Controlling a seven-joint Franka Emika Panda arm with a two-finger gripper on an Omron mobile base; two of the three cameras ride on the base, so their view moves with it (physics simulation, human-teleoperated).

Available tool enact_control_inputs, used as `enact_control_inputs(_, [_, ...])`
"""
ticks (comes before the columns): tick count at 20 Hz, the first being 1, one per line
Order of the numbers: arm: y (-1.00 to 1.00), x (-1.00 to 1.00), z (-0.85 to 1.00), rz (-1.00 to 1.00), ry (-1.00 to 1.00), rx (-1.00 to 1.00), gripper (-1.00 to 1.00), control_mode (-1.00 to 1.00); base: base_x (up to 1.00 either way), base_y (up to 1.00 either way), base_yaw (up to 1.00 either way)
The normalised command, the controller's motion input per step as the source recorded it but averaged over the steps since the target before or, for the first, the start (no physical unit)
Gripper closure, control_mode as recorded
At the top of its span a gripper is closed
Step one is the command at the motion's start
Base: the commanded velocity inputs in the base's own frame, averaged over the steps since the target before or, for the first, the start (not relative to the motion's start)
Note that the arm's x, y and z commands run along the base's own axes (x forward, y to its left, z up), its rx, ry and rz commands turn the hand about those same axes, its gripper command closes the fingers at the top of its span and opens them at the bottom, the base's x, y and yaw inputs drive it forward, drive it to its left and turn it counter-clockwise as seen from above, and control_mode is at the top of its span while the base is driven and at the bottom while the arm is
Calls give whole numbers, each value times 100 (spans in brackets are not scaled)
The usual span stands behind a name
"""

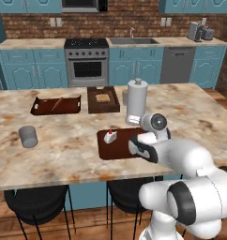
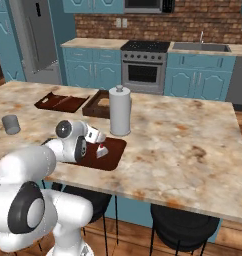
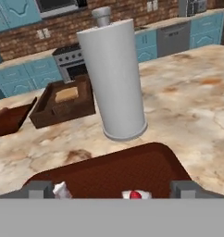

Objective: Take the cakes from the fridge and place them on the empty tray on the dining counter.

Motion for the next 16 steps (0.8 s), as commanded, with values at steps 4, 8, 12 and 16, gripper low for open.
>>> enact_control_inputs(4, [0,-38,98,0,4,1,-100,-100,0,0,0])
enact_control_inputs(8, [0,-89,45,0,11,0,-100,-100,0,0,0])
enact_control_inputs(12, [0,-100,2,0,22,0,-100,-100,0,0,0])
enact_control_inputs(16, [0,-99,0,0,25,0,-100,-100,0,0,0])
